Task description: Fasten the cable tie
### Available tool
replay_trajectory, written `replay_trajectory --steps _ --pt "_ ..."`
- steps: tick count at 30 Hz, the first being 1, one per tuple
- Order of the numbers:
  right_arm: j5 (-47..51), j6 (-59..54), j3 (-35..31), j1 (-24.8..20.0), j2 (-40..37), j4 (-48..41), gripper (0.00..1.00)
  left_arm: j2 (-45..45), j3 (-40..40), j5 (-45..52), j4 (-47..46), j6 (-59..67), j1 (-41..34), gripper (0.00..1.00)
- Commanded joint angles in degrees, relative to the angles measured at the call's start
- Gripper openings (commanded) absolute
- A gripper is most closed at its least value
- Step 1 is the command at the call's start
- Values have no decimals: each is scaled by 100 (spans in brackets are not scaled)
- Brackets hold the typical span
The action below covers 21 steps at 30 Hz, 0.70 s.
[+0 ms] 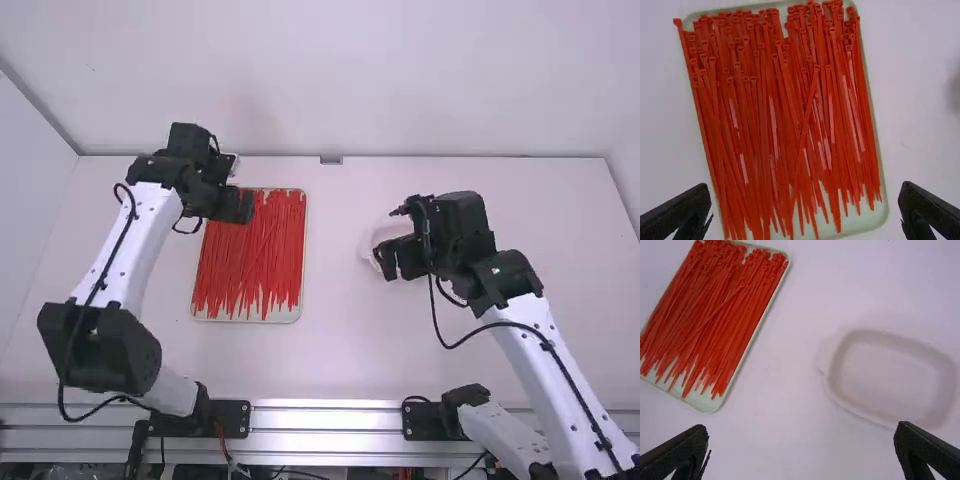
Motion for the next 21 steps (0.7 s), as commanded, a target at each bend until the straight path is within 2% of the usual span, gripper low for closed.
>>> replay_trajectory --steps 1,6,13,18,19,21 --pt "-348 -26 157 -136 197 31 100 295 310 94 11 243 -50 100" --pt "-487 -26 155 -260 356 22 99 785 562 79 271 212 -63 100" --pt "-474 -26 155 -109 411 28 99 1349 610 72 903 212 -227 97" --pt "-437 -22 155 -13 407 -7 99 1818 608 11 1475 52 -273 89" --pt "-466 -24 155 -24 407 -28 99 1954 608 11 1604 59 -260 82" --pt "-476 -20 155 -35 409 -46 99 2063 601 11 1714 28 -286 78"
